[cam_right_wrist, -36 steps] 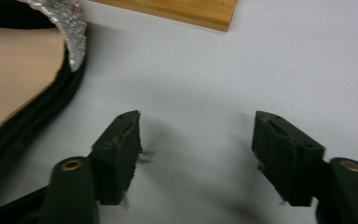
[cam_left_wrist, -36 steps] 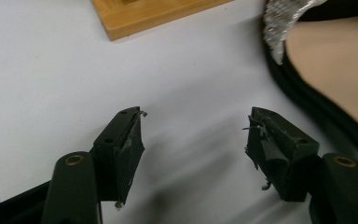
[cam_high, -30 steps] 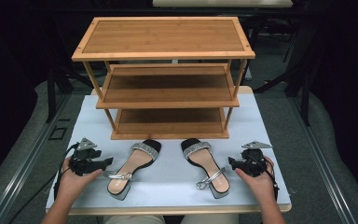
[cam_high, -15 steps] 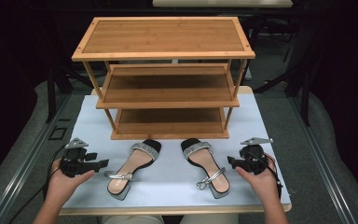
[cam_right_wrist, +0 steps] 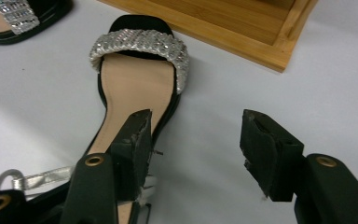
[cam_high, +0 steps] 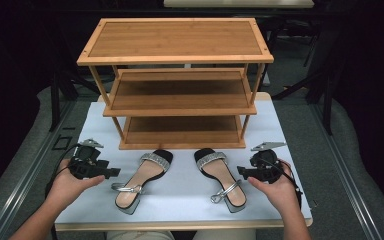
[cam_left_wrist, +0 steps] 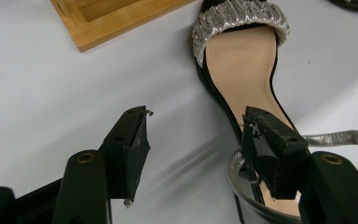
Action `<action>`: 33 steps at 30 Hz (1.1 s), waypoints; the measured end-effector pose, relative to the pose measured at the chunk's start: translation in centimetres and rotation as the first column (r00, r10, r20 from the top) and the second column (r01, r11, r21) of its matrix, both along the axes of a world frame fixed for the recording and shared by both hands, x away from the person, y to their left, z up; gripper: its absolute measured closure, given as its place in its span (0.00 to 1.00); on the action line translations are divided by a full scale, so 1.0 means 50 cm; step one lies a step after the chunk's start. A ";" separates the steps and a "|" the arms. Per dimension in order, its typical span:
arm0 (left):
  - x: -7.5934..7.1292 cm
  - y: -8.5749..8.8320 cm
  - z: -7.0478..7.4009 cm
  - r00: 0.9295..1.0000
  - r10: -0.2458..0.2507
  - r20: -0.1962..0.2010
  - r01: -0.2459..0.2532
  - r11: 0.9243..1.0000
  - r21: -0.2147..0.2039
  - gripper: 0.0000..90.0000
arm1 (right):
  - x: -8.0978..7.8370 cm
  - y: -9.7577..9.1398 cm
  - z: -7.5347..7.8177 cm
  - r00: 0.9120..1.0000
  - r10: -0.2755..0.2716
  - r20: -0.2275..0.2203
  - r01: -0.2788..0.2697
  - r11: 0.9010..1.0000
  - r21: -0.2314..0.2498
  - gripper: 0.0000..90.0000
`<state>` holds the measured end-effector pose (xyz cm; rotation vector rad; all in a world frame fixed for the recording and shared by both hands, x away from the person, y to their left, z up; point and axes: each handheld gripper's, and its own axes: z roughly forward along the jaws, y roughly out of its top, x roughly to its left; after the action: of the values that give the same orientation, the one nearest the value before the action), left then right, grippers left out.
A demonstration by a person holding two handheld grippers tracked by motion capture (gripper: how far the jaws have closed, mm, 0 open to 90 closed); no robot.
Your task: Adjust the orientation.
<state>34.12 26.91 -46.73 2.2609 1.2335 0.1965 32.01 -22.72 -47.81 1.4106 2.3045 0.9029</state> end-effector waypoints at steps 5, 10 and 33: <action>0.011 -0.020 0.008 0.999 -0.031 -0.032 0.032 0.999 0.034 0.46 | 0.003 0.010 0.002 1.000 0.010 -0.010 -0.010 1.000 0.024 0.49; 0.030 -0.043 0.012 0.997 -0.031 -0.069 0.034 0.998 0.048 0.44 | 0.009 0.011 -0.004 1.000 0.003 0.000 -0.003 1.000 0.021 0.48; 0.050 -0.159 -0.021 0.974 -0.017 -0.228 0.061 0.981 0.186 0.38 | 0.001 0.000 -0.003 0.999 -0.010 0.031 0.008 0.998 0.067 0.48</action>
<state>36.64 18.96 -47.80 2.5286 1.3319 0.0456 32.05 -22.72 -47.98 1.4224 2.2628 1.0016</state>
